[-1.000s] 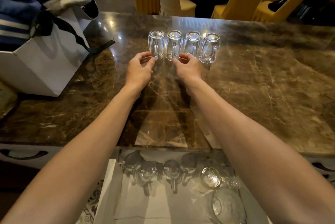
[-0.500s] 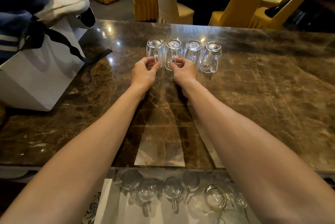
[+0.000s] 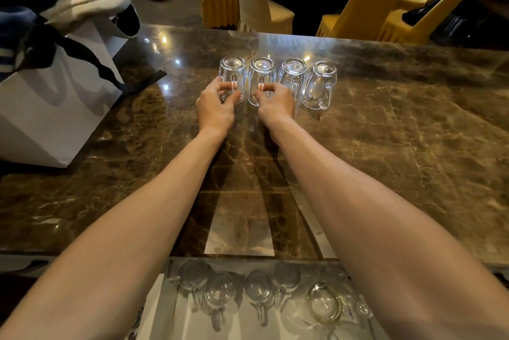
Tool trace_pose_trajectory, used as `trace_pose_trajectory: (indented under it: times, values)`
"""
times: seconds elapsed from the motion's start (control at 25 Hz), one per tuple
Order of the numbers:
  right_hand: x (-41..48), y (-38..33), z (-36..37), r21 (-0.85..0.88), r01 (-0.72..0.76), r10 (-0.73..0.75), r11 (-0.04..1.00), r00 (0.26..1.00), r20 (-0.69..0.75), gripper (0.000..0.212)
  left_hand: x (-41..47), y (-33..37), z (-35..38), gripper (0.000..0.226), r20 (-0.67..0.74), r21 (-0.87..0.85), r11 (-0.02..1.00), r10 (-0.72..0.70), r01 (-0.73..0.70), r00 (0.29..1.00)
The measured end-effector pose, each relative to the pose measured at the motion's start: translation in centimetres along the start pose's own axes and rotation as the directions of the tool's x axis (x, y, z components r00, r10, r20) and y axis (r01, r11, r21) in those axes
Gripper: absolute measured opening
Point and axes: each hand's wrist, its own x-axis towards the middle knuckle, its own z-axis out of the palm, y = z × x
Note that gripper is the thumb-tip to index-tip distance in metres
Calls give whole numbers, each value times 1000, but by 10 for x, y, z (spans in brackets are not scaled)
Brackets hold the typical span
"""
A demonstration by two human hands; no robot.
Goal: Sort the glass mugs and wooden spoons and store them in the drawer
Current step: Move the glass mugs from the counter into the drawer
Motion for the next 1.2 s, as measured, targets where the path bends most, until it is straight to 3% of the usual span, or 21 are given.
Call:
trace_pose_trajectory:
  times: [0.36,1.2]
  values:
    - [-3,3,-1,-12,36,-36,999,999,4,21,-3,0,-7,25,19,-98,995,10,-8,1000]
    - [-76,8,-55,174,220,-240,960,966,100,12,-71,23,-49,30,42,-157,985,79,-71,996]
